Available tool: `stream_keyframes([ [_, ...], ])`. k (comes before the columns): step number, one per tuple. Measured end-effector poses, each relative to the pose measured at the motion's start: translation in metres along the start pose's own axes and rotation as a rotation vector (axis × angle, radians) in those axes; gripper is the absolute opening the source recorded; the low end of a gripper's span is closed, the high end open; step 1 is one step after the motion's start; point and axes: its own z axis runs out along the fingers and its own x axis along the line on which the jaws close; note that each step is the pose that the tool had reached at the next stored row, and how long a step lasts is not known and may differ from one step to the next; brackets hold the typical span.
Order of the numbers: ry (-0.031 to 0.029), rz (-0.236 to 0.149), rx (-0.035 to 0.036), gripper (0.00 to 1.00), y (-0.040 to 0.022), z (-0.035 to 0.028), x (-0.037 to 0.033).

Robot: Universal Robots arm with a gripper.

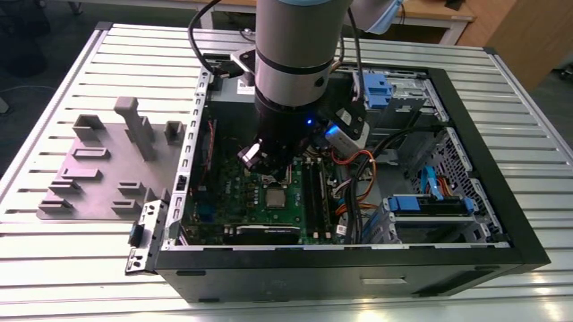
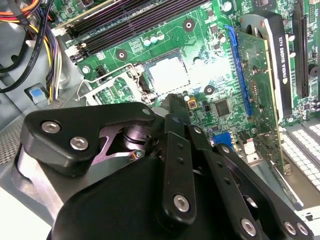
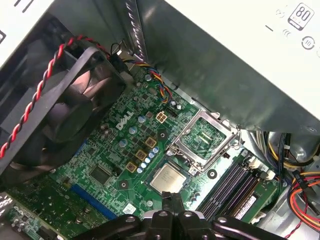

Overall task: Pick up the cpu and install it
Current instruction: 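Close the cpu cover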

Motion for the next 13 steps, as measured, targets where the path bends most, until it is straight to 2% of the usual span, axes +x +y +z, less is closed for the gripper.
stream_keyframes([
  [4,0.0,-0.001,0.0,0.11,0.0,0.0,0.0],
  [7,0.0002,-0.017,0.0001,0.11,0.0,0.0,0.0],
  [13,0.0019,-0.116,0.0005,0.11,0.0,0.0002,0.0],
])
